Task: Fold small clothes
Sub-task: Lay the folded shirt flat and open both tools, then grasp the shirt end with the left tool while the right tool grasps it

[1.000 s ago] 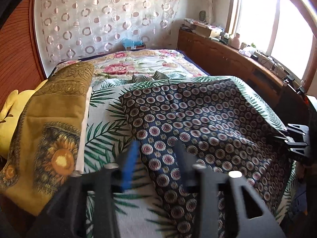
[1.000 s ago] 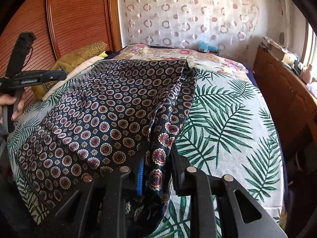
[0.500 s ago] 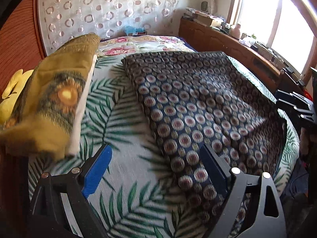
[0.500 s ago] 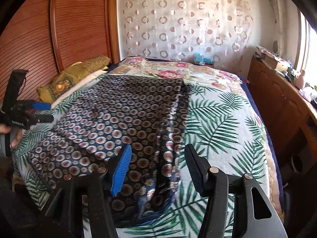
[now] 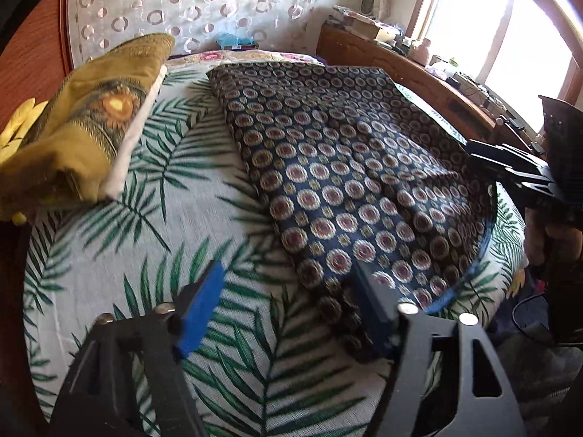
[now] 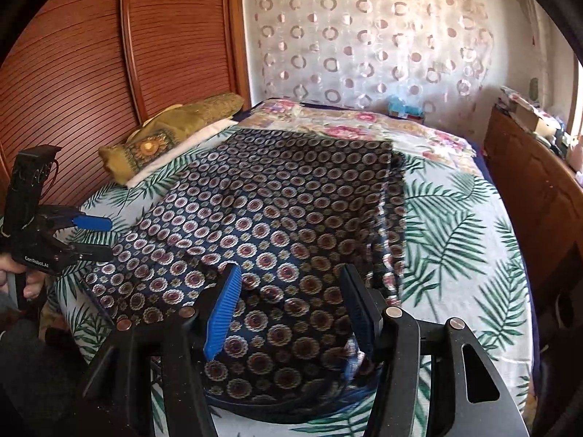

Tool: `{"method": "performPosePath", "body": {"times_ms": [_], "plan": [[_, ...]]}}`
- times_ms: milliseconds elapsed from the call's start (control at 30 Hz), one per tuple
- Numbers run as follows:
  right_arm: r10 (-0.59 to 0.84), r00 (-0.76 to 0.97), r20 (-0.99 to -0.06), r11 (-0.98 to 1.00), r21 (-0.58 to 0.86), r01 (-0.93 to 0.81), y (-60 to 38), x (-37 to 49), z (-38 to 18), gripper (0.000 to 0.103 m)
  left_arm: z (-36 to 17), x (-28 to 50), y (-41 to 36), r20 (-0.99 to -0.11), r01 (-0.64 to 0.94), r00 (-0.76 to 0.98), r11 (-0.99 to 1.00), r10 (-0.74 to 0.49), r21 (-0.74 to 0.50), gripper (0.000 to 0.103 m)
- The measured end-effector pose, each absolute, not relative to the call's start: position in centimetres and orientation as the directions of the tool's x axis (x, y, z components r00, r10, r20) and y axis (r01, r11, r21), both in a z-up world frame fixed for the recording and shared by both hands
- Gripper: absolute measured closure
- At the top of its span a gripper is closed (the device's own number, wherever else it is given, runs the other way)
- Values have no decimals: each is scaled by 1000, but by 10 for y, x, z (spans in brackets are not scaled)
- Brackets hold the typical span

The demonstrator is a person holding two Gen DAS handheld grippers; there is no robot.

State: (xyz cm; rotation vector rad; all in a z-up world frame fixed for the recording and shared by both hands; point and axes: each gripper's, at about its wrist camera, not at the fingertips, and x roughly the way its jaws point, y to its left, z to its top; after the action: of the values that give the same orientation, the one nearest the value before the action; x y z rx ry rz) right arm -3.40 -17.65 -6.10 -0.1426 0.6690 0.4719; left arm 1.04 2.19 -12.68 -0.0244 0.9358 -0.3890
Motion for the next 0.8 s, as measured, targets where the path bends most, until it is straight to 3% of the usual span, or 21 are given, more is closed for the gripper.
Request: {"method": "performPosePath", "body": {"times_ms": [133,333,400,467,533,600,800], "plan": [[378,669,-640,878,19,-478,-170,-32,-65,45,-127,-3,22,-777,338,519,921,-355,-195,60],[389,657,-646,869,20,-494,-170,-36,-62,45,-128,-17,15,-775,371,492,901,-397,-225,62],[392,655,-646,867,21,-499,-166,-35,-63,45,-128,-19,10,-774,396,470,885,-424,-244,71],[400,650,-647,861,21,-509,-164,-37,-63,45,-127,-17,6,-779,403,463,883,-423,-240,97],[411,645,-645,852,20,-523,-161,-38,-63,45,-121,-15,6,-768,407,478,882,-427,-237,100],[422,642,-640,845,22,-534,-160,-42,-60,36,-110,-12,5,-750,412,499,880,-435,-237,101],[474,623,-622,816,45,-576,-157,-57,-50,35,-61,12,-4,-667,433,591,876,-454,-213,101]]}}
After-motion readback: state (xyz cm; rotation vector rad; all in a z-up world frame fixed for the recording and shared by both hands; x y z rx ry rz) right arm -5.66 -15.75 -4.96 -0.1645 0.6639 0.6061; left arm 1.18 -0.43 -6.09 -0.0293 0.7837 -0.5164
